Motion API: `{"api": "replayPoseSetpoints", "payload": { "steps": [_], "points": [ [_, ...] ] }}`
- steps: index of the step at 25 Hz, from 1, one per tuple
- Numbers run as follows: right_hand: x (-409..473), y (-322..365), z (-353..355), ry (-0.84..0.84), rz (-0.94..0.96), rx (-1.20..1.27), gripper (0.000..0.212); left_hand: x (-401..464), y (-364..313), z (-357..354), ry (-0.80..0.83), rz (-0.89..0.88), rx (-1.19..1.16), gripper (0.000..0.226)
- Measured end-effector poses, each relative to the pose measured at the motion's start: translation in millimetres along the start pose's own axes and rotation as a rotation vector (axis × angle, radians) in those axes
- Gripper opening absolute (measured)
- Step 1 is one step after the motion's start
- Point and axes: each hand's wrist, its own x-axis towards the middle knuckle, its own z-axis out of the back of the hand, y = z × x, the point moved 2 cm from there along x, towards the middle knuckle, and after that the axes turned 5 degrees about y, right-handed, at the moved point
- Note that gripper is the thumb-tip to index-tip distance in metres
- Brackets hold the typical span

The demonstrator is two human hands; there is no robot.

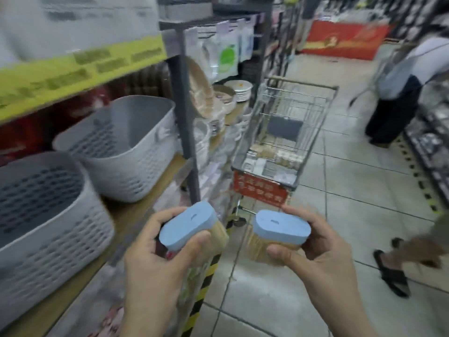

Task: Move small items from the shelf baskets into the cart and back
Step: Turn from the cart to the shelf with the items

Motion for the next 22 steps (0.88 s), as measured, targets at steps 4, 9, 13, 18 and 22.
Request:
{"api": "replayPoseSetpoints", "payload": {
  "steps": [4,9,13,18,22],
  "points": [
    [37.8,-38.6,46.1,-0.142,-0.120,0.019,0.054,49.1,29.2,-58.4,0.136,0.107,-0.014,0.031],
    [115.8,-78.8,69.7,-0.201,-0.208,0.033,0.051,137.2,71.0,-117.4,0.246,0.171,-0.001,0.030],
    [188.6,-104.2,85.2,-0.235,-0.249,-0.006,0.057,216.2,99.7,-169.1,0.348,0.214,-0.010,0.031],
    [261.9,-131.4,114.2,-0.331,-0.309,-0.009,0.057,299.2,140.2,-232.4,0.463,0.262,0.028,0.034],
    [308.9,-158.3,147.8,-0.382,-0.386,0.015,0.058,343.4,177.3,-281.9,0.491,0.344,0.053,0.034]
  ]
}}
